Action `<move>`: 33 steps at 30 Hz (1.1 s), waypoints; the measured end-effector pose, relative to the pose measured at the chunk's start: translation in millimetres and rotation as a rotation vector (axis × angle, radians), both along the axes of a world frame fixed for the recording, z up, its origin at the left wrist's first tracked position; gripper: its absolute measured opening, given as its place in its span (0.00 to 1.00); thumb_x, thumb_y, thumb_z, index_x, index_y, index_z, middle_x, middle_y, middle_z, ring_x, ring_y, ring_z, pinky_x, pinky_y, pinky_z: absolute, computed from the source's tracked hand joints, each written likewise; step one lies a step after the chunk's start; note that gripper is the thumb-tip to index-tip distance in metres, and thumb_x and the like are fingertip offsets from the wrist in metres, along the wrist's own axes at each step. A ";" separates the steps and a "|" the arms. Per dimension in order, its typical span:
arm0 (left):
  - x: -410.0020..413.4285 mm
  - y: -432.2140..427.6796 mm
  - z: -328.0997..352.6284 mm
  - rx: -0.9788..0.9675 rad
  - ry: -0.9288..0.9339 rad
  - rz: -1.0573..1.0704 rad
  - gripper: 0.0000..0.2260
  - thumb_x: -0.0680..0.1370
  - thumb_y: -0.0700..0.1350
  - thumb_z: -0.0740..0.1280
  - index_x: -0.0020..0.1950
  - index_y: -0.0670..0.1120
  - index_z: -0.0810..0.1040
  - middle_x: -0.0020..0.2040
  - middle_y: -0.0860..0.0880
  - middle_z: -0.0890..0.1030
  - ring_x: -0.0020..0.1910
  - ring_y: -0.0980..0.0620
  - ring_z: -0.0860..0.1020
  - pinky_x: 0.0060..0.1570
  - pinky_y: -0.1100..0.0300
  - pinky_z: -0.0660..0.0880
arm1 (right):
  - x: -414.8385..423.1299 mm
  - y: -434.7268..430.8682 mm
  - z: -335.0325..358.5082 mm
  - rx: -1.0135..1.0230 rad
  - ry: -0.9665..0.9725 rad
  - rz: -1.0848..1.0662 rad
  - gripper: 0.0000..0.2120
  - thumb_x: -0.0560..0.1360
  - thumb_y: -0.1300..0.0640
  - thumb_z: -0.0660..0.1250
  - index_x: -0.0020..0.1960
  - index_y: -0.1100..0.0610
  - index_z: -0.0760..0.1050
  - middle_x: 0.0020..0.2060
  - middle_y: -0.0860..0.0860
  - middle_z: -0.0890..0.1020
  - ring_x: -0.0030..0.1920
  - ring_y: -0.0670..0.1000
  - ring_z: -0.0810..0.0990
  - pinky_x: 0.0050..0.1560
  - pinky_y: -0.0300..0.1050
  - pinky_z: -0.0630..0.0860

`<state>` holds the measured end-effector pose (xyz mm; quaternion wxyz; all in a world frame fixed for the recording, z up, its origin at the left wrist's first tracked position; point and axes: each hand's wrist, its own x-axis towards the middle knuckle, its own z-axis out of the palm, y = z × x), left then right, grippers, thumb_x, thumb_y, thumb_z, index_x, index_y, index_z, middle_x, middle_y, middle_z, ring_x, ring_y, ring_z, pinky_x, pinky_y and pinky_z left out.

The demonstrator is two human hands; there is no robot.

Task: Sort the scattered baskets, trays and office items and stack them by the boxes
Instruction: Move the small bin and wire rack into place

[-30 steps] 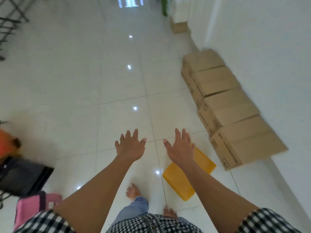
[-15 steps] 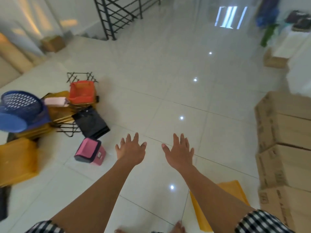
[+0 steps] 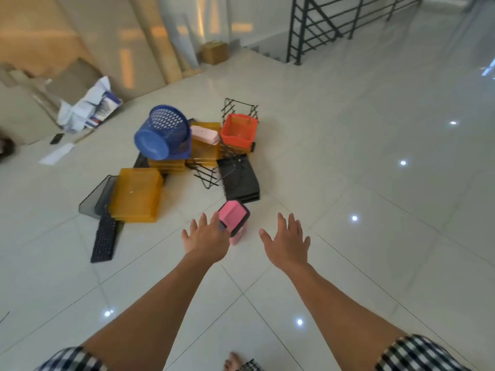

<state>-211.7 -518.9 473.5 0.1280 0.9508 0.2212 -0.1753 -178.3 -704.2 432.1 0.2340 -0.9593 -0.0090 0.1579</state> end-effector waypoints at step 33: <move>195.3 123.3 -57.8 -0.101 0.114 0.416 0.30 0.84 0.62 0.49 0.83 0.54 0.48 0.83 0.46 0.50 0.81 0.40 0.48 0.76 0.38 0.47 | 271.7 174.0 -45.8 -0.062 0.114 0.401 0.36 0.81 0.35 0.57 0.82 0.50 0.51 0.82 0.54 0.50 0.81 0.58 0.47 0.76 0.68 0.50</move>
